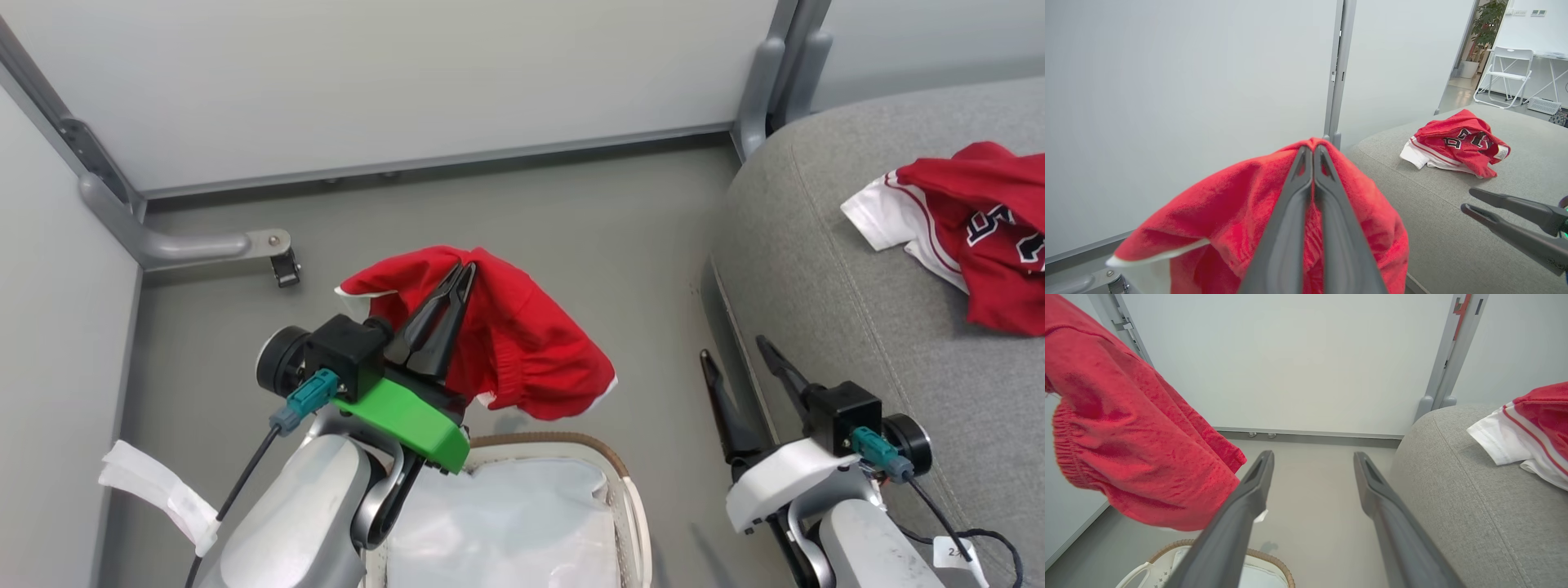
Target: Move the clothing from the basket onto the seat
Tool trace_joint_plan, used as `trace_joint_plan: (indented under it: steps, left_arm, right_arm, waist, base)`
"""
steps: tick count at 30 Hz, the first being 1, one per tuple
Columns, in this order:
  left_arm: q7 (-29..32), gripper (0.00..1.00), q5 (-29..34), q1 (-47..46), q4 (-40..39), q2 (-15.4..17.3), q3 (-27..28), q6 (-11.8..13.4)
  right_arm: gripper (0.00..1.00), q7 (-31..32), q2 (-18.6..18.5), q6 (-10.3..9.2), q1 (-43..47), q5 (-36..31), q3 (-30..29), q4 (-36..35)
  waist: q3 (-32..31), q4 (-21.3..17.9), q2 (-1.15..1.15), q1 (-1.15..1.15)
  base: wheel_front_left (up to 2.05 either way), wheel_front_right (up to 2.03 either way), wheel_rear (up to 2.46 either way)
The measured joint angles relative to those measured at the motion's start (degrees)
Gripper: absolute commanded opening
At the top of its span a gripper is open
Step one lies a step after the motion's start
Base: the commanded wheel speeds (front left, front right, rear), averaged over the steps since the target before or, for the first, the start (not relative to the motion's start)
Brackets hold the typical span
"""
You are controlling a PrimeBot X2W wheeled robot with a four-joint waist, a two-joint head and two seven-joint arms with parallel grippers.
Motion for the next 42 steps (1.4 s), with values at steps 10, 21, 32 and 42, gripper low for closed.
trace_joint_plan:
  steps: [10, 21, 32, 42]
  left_arm:
    - [0.00, 0.00, 1.24, -0.05, -0.44, -1.07, 0.74, 0.00]
    - [0.00, 0.00, -0.45, -0.18, -1.57, -3.18, -4.76, 0.01]
    - [0.00, 0.00, -1.15, 0.23, -1.49, -2.74, -5.65, 0.00]
    - [0.00, 1.00, 0.27, 2.15, -1.16, -2.48, -2.64, 0.01]
  right_arm:
    - [1.00, -0.02, 0.02, 0.00, -4.58, 4.61, 15.58, -8.06]
    - [1.00, -0.07, 0.05, 0.00, -15.78, 1.54, 25.06, 5.61]
    - [0.00, -0.05, 0.10, 0.00, -15.06, 6.64, 25.81, 11.04]
    - [0.00, -0.05, 0.04, 0.00, -13.21, 7.10, 23.52, 7.86]
  waist:
    - [-2.93, 0.41, 0.00, 0.00]
    - [-3.39, 4.48, 0.00, 0.00]
    - [-4.41, 7.63, 0.00, 0.00]
    - [-4.46, -0.18, 0.00, 0.00]
  base:
    - [0.00, 0.00, 0.00]
    - [0.00, 0.00, 0.00]
    - [0.00, 0.00, 0.00]
    - [0.00, 0.00, 0.00]
